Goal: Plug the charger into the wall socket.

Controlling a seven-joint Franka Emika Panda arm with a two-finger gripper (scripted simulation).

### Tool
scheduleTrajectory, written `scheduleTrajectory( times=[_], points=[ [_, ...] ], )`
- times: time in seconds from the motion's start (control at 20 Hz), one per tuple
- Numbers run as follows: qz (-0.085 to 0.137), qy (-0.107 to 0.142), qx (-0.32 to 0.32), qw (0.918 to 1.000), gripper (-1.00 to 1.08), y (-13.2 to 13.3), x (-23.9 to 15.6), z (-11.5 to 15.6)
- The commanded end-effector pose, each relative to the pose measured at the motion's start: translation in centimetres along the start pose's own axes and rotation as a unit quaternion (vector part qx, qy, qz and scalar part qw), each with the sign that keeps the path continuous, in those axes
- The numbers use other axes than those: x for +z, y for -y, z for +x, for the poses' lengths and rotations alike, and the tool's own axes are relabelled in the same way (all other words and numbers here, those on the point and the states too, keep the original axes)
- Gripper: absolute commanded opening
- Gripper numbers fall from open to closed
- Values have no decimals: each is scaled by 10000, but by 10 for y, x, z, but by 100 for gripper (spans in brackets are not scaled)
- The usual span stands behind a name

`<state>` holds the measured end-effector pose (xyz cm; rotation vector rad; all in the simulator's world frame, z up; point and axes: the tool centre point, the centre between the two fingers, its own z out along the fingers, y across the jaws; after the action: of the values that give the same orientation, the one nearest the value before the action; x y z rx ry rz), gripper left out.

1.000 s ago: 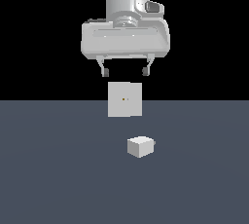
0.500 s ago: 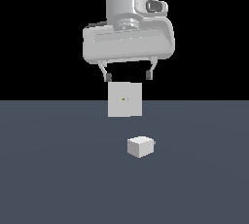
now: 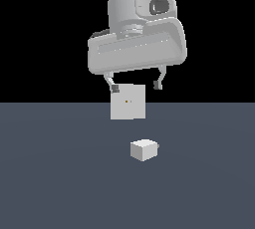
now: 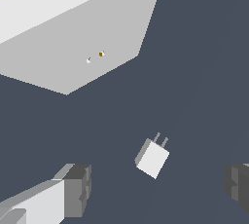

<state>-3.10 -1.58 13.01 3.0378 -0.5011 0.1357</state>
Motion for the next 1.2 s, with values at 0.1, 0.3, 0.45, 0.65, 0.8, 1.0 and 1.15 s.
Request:
scheduleTrajectory(
  times=[0.1,0.3,0.45,0.65,0.8,1.0,1.15],
  points=[
    [-49,-184,438,9989,100,-4,10,-6],
    [-94,-334,795,9962,100,-7,18,-10],
    [-127,-440,1050,9934,100,-10,24,-13],
    [-171,-577,1376,9887,100,-12,32,-18],
    [-205,-677,1615,9843,100,-14,37,-20],
    [-253,-810,1929,9776,100,-16,45,-24],
    [-286,-900,2142,9722,100,-18,50,-26]
  ],
)
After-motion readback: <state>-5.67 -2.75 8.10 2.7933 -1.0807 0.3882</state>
